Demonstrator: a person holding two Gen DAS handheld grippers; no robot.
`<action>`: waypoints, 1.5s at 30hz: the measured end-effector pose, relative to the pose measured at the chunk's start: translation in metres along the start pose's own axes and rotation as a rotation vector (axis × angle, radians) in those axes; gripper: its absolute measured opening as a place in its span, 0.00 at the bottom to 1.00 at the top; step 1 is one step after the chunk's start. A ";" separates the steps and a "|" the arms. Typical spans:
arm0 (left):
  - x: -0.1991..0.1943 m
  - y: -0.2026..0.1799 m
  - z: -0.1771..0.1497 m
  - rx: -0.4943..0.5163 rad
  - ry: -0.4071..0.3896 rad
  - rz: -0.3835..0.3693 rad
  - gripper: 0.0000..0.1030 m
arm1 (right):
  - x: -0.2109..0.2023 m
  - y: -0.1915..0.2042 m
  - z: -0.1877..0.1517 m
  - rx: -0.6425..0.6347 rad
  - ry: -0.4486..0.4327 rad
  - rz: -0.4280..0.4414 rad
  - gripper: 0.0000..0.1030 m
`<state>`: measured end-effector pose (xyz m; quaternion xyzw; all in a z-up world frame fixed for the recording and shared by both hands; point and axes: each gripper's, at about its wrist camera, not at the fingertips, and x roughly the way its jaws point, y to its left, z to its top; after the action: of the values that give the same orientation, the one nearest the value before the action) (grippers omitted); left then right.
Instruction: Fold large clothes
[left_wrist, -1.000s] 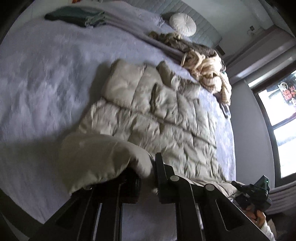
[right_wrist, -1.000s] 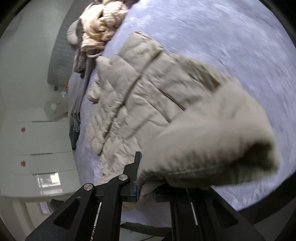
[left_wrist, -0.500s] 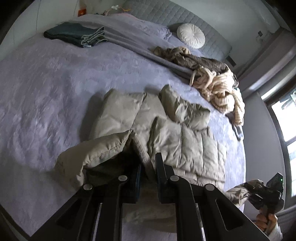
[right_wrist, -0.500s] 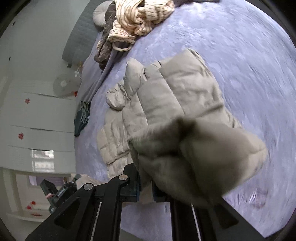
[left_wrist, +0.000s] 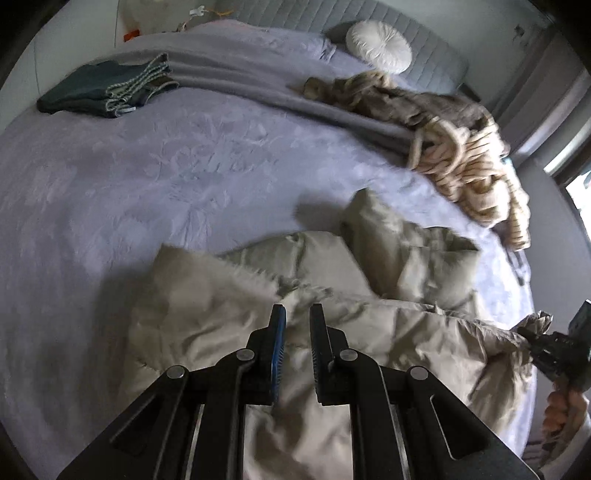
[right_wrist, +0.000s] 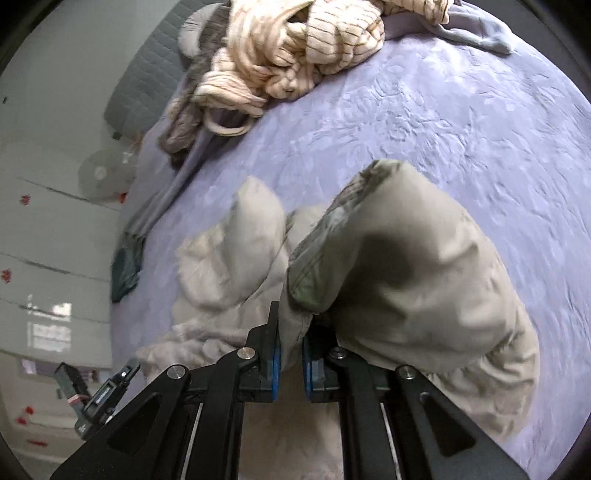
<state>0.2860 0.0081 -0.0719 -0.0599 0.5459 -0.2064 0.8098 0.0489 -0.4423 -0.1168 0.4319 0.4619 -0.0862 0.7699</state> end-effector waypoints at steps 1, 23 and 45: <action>0.009 0.002 0.003 0.004 0.007 0.023 0.15 | 0.014 -0.004 0.006 0.015 0.003 -0.018 0.10; 0.045 0.060 -0.001 -0.055 0.137 -0.049 0.21 | 0.009 -0.070 0.027 -0.043 -0.007 -0.180 0.63; 0.041 0.019 0.037 0.056 -0.105 0.328 0.46 | 0.053 -0.038 0.062 -0.116 -0.069 -0.426 0.29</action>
<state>0.3379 0.0043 -0.0990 0.0417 0.4994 -0.0834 0.8614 0.0979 -0.4976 -0.1681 0.2763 0.5204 -0.2349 0.7731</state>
